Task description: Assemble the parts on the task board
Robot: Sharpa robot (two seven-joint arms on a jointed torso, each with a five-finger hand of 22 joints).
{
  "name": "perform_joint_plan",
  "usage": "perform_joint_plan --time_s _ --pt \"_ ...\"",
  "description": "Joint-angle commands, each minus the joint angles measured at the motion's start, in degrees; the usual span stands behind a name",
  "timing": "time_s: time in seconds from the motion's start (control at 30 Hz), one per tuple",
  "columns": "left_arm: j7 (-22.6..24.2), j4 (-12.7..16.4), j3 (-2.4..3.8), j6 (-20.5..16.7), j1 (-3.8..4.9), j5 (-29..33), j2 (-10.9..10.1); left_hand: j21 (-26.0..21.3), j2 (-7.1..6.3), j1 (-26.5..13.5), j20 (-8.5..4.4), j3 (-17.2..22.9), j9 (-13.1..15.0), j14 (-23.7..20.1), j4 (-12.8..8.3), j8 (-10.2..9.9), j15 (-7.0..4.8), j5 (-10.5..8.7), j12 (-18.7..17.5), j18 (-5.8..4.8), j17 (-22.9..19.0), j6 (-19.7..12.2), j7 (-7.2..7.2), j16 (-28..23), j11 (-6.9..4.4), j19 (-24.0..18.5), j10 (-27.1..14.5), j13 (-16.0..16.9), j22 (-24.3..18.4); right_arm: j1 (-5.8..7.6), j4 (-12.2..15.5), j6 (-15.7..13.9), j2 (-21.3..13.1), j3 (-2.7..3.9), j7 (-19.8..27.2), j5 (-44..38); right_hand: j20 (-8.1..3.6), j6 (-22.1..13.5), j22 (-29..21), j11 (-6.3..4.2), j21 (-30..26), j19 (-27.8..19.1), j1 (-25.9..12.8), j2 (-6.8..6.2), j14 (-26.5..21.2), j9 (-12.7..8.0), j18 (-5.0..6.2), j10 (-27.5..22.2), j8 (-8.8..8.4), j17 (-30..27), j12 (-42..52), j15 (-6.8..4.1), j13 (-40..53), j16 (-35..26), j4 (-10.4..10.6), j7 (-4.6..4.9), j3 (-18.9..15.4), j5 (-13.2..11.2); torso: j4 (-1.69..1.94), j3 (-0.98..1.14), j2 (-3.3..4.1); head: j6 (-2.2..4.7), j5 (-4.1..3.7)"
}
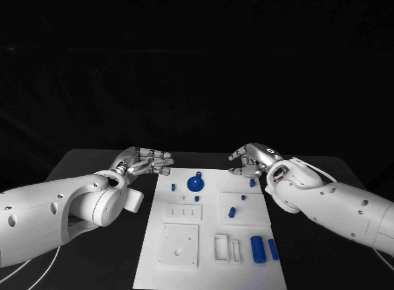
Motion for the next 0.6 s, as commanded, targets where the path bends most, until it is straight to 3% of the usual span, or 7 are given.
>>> perform_joint_plan --time_s 0.03,0.23,0.37,0.5,0.53,0.6 --pt "0.6 -0.5 0.06 1.4 0.12 -0.5 0.0 -0.3 0.49 -0.1 0.09 -0.4 0.0 -0.2 0.0 -0.1 0.09 -0.27 -0.2 -0.16 -0.1 -0.1 -0.20 0.2 -0.35 0.3 0.3 0.1 0.0 -0.05 1.3 1.8 -2.6 0.54 9.7 10.2 0.44 0.3 5.9 0.14 0.0 2.6 0.6 1.35 0.0 0.1 0.09 -0.3 -0.12 0.1 -0.1 0.46 -0.2 -0.2 -0.9 -0.12 -3.8 0.9 -0.85 0.53 -0.20 0.14 -0.39" --pt "0.6 -1.1 -0.03 1.8 0.11 -0.6 -0.1 -0.2 0.54 0.0 0.03 -0.3 0.0 -0.2 0.0 -0.1 0.04 -0.26 -0.2 -0.21 -0.1 -0.1 -0.22 0.2 -0.47 0.3 0.7 0.1 0.0 -0.06 0.8 5.5 -6.1 1.07 13.1 13.5 0.44 0.3 5.8 0.06 -0.4 2.3 2.3 2.98 -0.2 0.1 0.01 -0.7 -0.10 -0.1 -0.3 0.41 -0.5 -0.6 -1.9 -0.25 -9.6 1.1 -1.57 1.19 -0.31 0.19 -0.70" --pt "0.7 -1.3 -0.11 2.1 0.09 -0.7 -0.1 -0.2 0.54 0.0 0.03 -0.3 0.0 -0.2 0.0 -0.1 0.04 -0.26 -0.2 -0.21 -0.1 -0.1 -0.22 0.2 -0.47 0.3 0.7 0.1 0.0 -0.07 -0.8 6.9 -7.0 1.16 14.1 14.3 0.33 0.2 5.8 -0.12 -0.6 2.2 3.0 3.12 -0.2 0.1 -0.10 -0.8 -0.11 -0.3 -0.5 0.33 -0.7 -0.8 -2.5 -0.39 -10.1 1.4 -1.86 1.58 -0.28 0.20 -1.00" --pt "0.7 -1.5 -0.16 2.3 0.08 -0.8 0.0 -0.2 0.54 0.0 0.03 -0.3 0.0 -0.2 0.0 -0.1 0.04 -0.26 -0.2 -0.21 -0.1 -0.1 -0.22 0.2 -0.47 0.3 0.7 0.1 0.0 -0.15 -2.6 8.0 -7.3 1.19 14.6 14.7 0.23 0.0 5.7 -0.31 -0.9 2.2 3.2 3.09 -0.3 0.1 -0.19 -0.9 -0.12 -0.4 -0.6 0.21 -0.8 -1.0 -2.9 -0.52 -10.4 1.7 -1.86 1.80 -0.30 0.19 -1.15" --pt "0.7 -1.5 -0.17 2.3 0.08 -0.8 0.0 -0.2 0.55 -0.1 0.02 -0.3 0.0 -0.2 0.0 -0.1 0.04 -0.27 -0.2 -0.22 -0.1 -0.1 -0.22 0.2 -0.46 0.3 0.7 0.1 0.0 -0.24 -3.0 8.1 -7.4 1.20 14.7 14.8 0.21 -0.1 5.7 -0.30 -0.9 2.1 3.1 3.16 -0.3 0.1 -0.21 -0.9 -0.11 -0.4 -0.7 0.20 -0.8 -1.0 -2.9 -0.49 -10.5 1.7 -1.80 1.70 -0.30 0.24 -1.20" --pt "0.6 -1.5 -0.18 2.3 0.08 -0.9 0.0 -0.2 0.56 -0.1 0.00 -0.3 0.0 -0.2 0.0 -0.2 0.05 -0.28 -0.2 -0.25 -0.1 -0.1 -0.21 0.1 -0.44 0.3 0.6 0.1 0.0 -0.58 -3.7 8.3 -7.5 1.20 14.9 14.9 0.19 -0.1 5.7 -0.26 -0.9 2.2 3.1 3.31 -0.2 0.1 -0.26 -0.8 -0.11 -0.4 -0.6 0.22 -0.8 -1.0 -3.0 -0.48 -10.9 1.4 -1.75 1.73 -0.24 0.32 -1.47"
